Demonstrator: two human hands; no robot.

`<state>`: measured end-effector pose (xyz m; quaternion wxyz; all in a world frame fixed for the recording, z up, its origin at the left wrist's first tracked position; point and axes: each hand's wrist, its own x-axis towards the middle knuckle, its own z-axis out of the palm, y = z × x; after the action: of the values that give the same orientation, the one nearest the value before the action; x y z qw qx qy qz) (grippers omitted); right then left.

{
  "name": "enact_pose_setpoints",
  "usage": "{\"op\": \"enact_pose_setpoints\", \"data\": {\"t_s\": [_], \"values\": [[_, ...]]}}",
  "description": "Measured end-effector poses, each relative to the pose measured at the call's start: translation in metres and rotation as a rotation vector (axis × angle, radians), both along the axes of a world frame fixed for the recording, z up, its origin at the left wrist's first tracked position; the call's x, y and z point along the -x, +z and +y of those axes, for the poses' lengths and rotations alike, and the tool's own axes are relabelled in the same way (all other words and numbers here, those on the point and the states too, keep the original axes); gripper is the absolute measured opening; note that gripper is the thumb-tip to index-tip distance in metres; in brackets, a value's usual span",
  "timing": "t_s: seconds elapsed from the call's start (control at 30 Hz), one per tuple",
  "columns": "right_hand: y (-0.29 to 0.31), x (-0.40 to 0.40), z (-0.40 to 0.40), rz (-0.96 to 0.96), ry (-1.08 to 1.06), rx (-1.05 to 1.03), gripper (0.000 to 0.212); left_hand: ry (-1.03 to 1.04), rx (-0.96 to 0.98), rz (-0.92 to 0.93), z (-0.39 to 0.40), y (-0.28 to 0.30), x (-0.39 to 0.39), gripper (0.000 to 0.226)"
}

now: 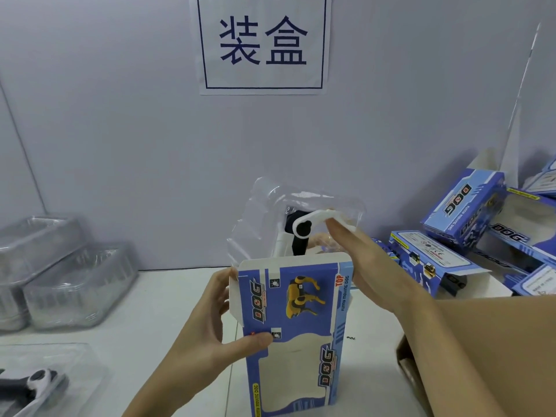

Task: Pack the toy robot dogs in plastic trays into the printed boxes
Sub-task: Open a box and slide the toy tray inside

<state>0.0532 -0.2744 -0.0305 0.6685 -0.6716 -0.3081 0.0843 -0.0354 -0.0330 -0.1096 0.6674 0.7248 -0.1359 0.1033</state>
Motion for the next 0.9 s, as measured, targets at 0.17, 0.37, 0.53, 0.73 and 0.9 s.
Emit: {"op": "enact_pose_setpoints", "data": {"t_s": [0.17,0.37,0.53,0.73,0.9], "values": [[0.006,0.003,0.003,-0.027,-0.099,0.087,0.077,-0.037,0.143,0.052,0.0,-0.007,-0.004,0.08],[-0.002,0.0,0.0,0.054,-0.145,0.026,0.059,-0.012,0.149,-0.004,-0.003,-0.009,-0.007,0.087],[0.004,0.0,0.001,0.028,-0.146,-0.035,0.034,0.019,0.137,-0.069,-0.004,-0.008,-0.006,0.079],[0.014,0.002,-0.01,-0.03,0.069,0.047,0.049,0.027,-0.008,-0.076,-0.002,-0.005,-0.003,0.08],[0.004,0.013,-0.006,-0.006,0.067,-0.131,0.075,0.022,-0.14,-0.109,0.007,-0.003,0.002,0.077]]}}
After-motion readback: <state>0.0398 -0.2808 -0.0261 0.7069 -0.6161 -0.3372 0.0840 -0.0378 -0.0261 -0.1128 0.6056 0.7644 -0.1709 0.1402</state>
